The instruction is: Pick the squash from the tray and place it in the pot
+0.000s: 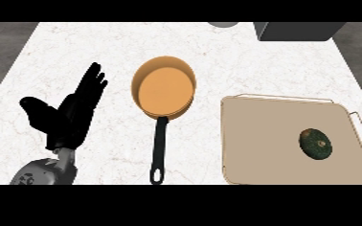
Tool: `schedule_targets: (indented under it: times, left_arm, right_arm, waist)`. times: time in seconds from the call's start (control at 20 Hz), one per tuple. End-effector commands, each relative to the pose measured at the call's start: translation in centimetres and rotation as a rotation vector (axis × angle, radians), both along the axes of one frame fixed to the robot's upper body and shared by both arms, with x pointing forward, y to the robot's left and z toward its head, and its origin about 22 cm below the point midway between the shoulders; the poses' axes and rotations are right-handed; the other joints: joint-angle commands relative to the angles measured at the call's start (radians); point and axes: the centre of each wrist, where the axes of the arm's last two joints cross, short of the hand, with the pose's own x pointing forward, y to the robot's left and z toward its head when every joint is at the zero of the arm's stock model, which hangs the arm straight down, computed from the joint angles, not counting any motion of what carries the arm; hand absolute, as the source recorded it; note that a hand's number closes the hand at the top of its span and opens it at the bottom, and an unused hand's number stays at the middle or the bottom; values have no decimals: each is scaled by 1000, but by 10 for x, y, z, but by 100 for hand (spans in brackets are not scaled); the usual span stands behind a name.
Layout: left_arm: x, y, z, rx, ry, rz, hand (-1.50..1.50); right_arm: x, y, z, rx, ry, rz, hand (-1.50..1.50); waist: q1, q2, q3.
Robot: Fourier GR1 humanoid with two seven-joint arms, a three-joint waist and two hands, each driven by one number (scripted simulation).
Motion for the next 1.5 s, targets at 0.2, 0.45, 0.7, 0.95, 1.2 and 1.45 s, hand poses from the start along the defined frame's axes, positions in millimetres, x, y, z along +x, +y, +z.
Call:
schedule_targets:
  times: [0.2, 0.45, 0.7, 0.95, 1.2, 1.45]
  left_arm:
    - [13, 0, -8, 6, 7, 3, 0]
    - [5, -3, 2, -5, 2, 23, 0]
    - [17, -9, 6, 11, 4, -7, 0]
    - [5, 11, 4, -3, 1, 9, 0]
    - [4, 1, -1, -2, -7, 3, 0]
    - [-11, -1, 6, 8, -11, 7, 0]
  right_arm:
    - [7, 7, -27, -143, 99, -34, -150]
    - [-2, 17, -41, -126, 95, -73, -150]
    - [14, 21, -52, -70, 44, -73, -150]
    - [2, 43, -49, -64, 40, -83, -150]
    - [6, 44, -72, -91, 62, -147, -150]
    - [3, 61, -75, -169, 91, -198, -150]
  waist:
    - [-3, 1, 0]
    - [-6, -1, 1]
    - [-2, 0, 1]
    - [-4, -1, 0]
    - [-4, 0, 1]
    - [-3, -1, 0]
